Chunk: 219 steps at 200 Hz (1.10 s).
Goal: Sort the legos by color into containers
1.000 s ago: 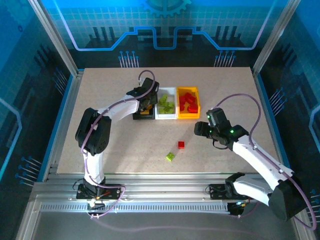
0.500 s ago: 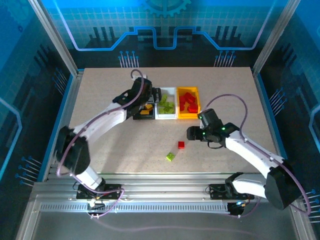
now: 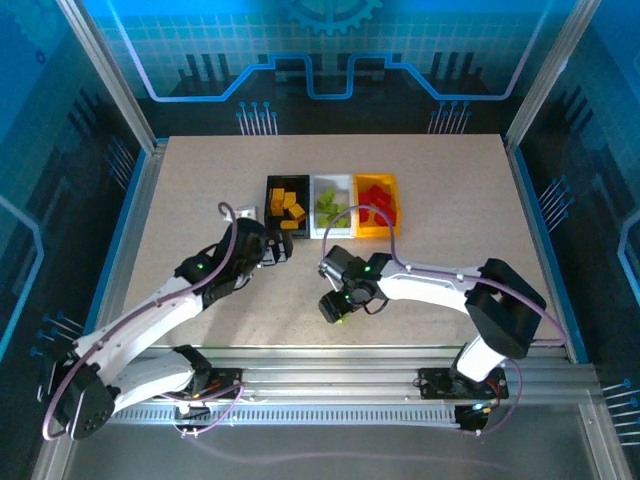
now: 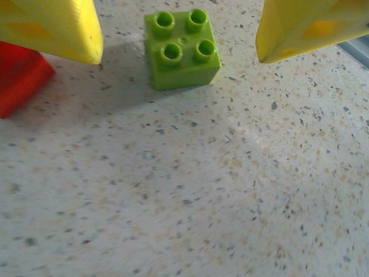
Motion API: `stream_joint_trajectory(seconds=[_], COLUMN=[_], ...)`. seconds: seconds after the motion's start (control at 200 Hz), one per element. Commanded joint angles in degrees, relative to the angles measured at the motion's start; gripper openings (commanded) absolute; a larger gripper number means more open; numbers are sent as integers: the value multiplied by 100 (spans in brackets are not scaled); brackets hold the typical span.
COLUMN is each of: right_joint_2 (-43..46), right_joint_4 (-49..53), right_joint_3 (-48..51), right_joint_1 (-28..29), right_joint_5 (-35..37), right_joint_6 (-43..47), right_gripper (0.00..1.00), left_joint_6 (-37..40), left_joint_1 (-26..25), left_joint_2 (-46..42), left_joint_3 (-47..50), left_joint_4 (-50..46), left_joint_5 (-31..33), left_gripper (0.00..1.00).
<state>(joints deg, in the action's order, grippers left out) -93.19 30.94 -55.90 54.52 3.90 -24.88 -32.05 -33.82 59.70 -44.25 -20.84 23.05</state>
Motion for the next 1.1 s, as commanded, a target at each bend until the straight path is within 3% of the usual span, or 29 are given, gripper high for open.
stream_joint_trajectory(seconds=[0.0,0.18,0.39,0.525,0.795,1.091], right_joint_2=[-270,-616,-715,-514,23,-1152], right_joint_4=[341,454,475,451,273,192], right_joint_3=[-243,-351,-333,-443,-1289,-3091], right_joint_1=[139,273,356,348,-323,-1407], right_joint_5=[334,401,268,319,344,1280], right_joint_6=[132,60,-5,12,138,-115], right_gripper=[71,64,43,35,33,35], left_joint_6=[-253,-343,-343,-348,-502,-759], left_joint_1=[16,33,47,49,51,48], left_joint_2=[-318,-539,-520,-508,-503,-482], left_joint_3=[197,433,417,436,666,969], left_joint_4=[-349,-404,-412,-410,-374,-217], left_joint_5=[214,273,279,262,179,-193], left_gripper=[99,99,99,99,99,99])
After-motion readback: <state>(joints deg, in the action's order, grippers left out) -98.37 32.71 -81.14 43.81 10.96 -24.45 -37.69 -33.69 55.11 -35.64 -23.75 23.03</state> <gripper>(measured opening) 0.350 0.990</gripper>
